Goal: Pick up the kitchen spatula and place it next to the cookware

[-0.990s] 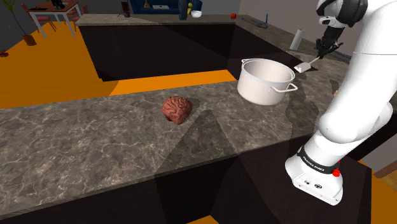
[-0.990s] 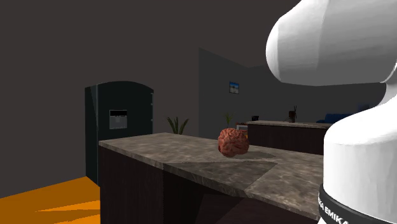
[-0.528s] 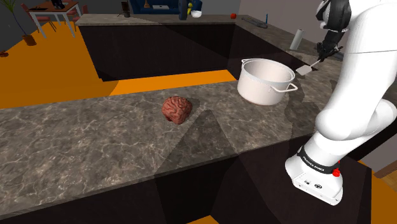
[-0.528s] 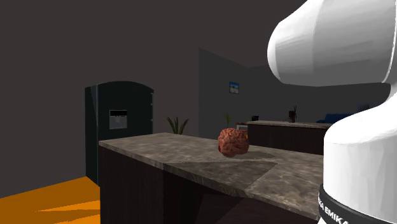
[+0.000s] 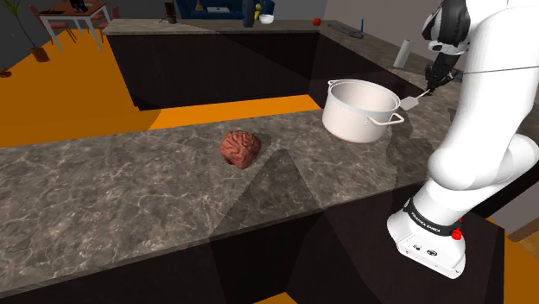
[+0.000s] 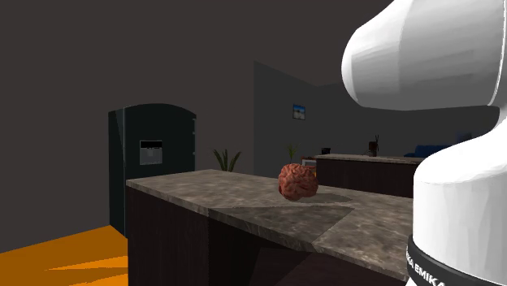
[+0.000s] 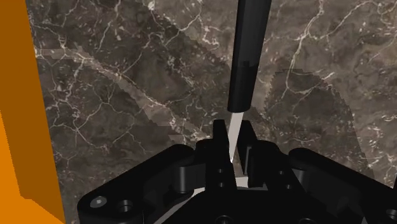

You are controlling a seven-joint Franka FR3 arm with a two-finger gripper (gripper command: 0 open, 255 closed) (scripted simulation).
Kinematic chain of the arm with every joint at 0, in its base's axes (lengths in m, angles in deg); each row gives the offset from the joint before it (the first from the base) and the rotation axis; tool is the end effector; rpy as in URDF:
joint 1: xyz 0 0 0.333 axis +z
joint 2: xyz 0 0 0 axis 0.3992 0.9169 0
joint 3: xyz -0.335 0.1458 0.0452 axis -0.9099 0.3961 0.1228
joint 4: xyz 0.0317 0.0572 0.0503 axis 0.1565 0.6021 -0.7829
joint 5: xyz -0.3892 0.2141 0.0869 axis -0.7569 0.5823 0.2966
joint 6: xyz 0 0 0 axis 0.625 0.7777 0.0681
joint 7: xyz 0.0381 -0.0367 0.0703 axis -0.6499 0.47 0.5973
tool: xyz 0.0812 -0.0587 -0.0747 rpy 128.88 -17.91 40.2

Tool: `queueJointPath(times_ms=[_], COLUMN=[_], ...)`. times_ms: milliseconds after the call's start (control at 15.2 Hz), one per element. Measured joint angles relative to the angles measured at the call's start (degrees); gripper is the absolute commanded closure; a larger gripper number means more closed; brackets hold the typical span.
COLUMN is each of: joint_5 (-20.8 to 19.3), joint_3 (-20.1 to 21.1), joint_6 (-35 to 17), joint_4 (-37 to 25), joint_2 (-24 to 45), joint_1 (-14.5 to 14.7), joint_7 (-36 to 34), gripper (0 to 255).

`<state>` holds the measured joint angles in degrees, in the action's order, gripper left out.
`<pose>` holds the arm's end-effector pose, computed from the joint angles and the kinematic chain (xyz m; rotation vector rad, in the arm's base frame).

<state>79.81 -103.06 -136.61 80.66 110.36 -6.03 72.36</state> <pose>0.2131 -0.6919 0.4041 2.7085 1.5239 -0.0897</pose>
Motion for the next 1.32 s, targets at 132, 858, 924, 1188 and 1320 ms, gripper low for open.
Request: queueJointPath(times_ms=[132, 858, 924, 1188, 1320], joint_5=[0.54, 4.26, 4.54, 6.02, 6.8], joint_3=[0.36, 3.19, 3.37, 4.63, 5.3], joint_6=[-1.36, -7.47, -8.29, -10.35, -11.39], joint_4=[1.01, 4.0, 4.74, 5.38, 5.66], joint_2=[0.49, 4.53, 4.68, 6.36, 7.25], joint_1=[-0.13, -1.88, -1.86, -2.62, -3.08], joint_7=[0.34, 2.32, 2.56, 3.25, 3.68], gripper=[255, 255, 255, 255, 255])
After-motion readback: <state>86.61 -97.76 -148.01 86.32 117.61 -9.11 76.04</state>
